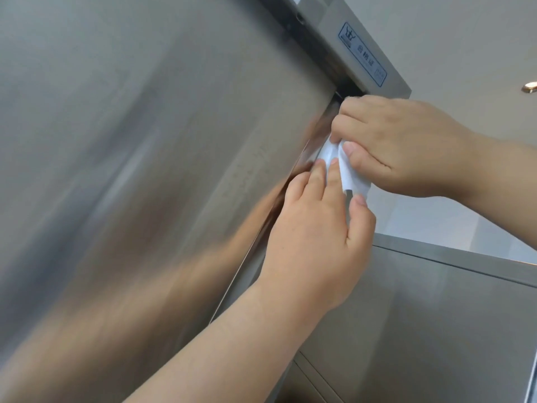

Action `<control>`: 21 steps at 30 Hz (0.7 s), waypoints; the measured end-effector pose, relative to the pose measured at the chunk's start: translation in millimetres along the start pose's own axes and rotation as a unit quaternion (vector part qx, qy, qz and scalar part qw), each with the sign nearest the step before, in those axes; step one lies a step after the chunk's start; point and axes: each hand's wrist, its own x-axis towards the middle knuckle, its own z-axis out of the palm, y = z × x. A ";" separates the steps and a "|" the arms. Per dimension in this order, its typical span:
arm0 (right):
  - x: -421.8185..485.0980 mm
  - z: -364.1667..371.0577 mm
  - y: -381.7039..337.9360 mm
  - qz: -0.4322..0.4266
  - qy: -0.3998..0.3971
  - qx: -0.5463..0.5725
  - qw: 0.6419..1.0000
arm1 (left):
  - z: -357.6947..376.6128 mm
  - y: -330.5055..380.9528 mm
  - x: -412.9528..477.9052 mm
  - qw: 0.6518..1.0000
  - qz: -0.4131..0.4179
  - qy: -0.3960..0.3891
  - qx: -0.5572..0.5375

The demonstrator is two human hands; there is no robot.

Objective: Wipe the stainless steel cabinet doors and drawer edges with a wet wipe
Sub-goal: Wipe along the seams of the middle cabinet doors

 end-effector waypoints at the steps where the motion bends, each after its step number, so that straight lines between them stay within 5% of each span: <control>1: -0.1 -0.5 -1.3 -0.001 0.000 0.000 1.000 | -1.0 -0.9 -2.2 1.000 -0.002 -0.001 0.001; 11: -15.5 -7.9 -80.1 -0.019 -0.047 0.028 0.998 | -1.3 -20.7 -87.3 1.000 -0.003 -0.010 0.007; 21: -44.9 2.9 -181.3 -0.128 -0.088 0.099 0.983 | -8.5 -53.1 -214.3 0.997 -0.023 -0.067 0.012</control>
